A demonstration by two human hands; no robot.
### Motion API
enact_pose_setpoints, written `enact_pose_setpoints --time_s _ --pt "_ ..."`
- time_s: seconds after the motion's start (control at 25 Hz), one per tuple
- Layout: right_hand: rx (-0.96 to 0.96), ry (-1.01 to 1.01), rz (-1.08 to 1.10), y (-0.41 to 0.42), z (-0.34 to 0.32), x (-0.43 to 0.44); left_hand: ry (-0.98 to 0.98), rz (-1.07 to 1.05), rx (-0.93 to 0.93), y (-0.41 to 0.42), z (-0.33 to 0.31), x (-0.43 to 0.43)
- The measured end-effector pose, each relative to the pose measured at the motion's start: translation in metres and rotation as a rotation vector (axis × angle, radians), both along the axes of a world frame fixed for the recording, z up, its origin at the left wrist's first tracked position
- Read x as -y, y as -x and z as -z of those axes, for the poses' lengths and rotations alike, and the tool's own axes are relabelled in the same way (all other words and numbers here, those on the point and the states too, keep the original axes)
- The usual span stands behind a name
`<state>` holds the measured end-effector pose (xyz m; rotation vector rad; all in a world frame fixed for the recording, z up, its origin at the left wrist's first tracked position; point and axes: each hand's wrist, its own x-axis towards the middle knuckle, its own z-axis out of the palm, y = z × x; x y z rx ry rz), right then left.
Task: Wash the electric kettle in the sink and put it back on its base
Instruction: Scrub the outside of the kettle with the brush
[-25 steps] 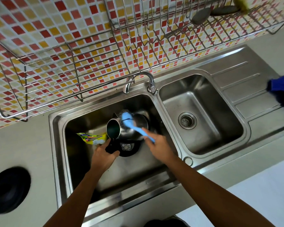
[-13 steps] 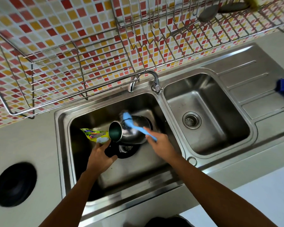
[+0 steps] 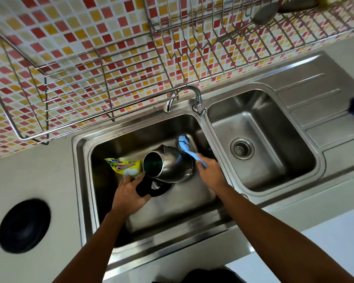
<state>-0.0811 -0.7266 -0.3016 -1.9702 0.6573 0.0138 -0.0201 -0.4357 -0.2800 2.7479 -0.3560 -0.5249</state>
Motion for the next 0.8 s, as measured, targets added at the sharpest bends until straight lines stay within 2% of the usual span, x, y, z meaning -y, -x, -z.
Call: enact_pose_setpoints --time_s 0.16,0.24,0.32,0.52,0.6,0.72,0.8 --pt "0.100 -0.085 -0.164 0.006 -0.013 -0.011 -0.036 0.012 -0.016 -0.005 -0.005 0.000" --pt "0.048 -0.043 -0.102 0.005 -0.004 -0.006 -0.032 0.029 -0.008 -0.003 -0.005 -0.005" --pt "-0.085 -0.012 0.009 0.001 0.003 0.002 -0.034 0.098 0.045 -0.001 -0.002 -0.007" --pt "0.029 -0.134 -0.046 -0.010 -0.005 -0.010 0.000 0.150 0.097 -0.006 -0.004 0.001" --pt "-0.036 -0.097 -0.004 -0.010 0.007 -0.005 -0.003 0.154 0.078 -0.005 -0.006 -0.001" --pt "-0.237 -0.069 0.104 -0.004 0.015 0.001 -0.011 0.190 0.096 -0.006 -0.007 0.006" --pt "-0.158 -0.121 0.111 -0.003 0.006 -0.007 -0.001 0.153 0.073 -0.010 -0.007 0.009"
